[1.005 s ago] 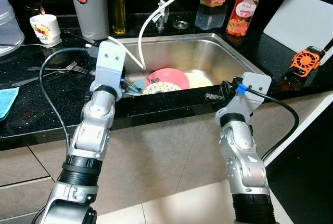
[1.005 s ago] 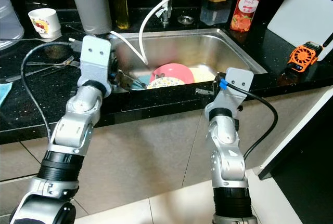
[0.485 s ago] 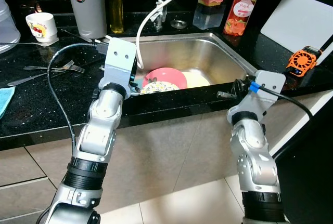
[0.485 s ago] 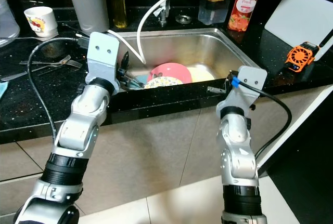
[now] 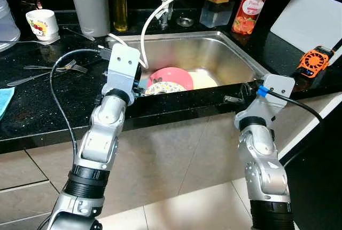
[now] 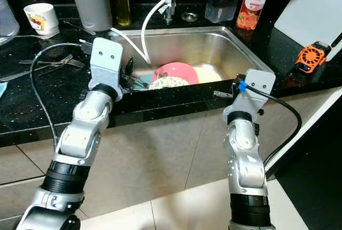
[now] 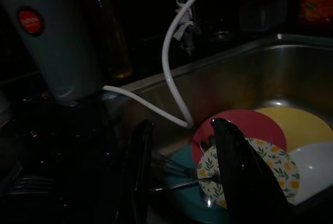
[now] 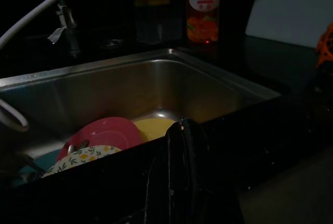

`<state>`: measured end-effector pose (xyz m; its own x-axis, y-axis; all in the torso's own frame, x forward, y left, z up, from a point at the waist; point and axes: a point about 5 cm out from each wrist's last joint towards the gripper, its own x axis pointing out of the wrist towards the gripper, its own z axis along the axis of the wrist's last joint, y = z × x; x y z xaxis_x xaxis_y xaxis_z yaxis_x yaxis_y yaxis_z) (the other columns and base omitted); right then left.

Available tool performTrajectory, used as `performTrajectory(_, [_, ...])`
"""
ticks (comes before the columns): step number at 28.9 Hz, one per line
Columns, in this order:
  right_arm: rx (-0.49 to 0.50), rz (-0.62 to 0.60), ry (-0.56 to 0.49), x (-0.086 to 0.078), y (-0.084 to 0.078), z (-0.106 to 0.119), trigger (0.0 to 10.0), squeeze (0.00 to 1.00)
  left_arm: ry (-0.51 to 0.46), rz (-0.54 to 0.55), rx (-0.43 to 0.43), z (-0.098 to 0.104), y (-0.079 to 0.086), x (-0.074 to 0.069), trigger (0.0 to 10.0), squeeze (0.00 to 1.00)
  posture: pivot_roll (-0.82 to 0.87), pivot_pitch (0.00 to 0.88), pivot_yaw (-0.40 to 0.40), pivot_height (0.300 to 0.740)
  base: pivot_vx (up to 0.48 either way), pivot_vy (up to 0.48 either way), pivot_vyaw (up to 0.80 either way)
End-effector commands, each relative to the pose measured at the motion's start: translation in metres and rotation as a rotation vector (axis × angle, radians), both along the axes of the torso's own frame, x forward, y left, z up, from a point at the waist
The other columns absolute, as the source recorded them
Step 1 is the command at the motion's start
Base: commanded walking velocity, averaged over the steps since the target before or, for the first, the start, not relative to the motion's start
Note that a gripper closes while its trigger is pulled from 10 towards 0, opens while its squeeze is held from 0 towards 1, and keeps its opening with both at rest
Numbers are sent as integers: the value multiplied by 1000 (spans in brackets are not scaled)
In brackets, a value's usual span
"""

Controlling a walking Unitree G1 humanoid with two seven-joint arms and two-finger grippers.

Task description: Kitchen organization

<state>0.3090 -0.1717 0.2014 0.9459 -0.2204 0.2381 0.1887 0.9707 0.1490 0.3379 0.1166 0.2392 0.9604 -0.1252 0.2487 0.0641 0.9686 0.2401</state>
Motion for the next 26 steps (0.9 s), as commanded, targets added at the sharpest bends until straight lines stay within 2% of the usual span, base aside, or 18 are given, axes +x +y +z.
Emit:
performTrajectory(1, [18, -35, 1, -3, -6, 1, 10000, 0, -17, -30, 14, 5, -1, -4, 10000, 0, 165, 106, -13, 740, 0, 0, 0])
performTrajectory(5, [29, -49, 5, -7, -7, -1, 10000, 0, -44, -50, 10, 11, -1, -8, 10000, 0, 171, 118, -5, 740, 0, 0, 0])
performTrajectory(13, [37, -69, 20, -14, -9, -6, 10000, 0, -35, -82, -4, 10, -4, -11, 10000, 0, 159, 129, 10, 740, 0, 0, 0])
performTrajectory(20, [41, -41, 12, -10, -1, -3, 10000, 0, -38, -73, -8, 9, -3, -8, 10000, 0, 162, 65, 15, 740, 0, 0, 0])
performTrajectory(26, [41, -42, -10, -6, -1, 1, 10000, 0, -53, -78, -7, 14, -5, -3, 10000, 0, 160, 15, 21, 740, 0, 0, 0])
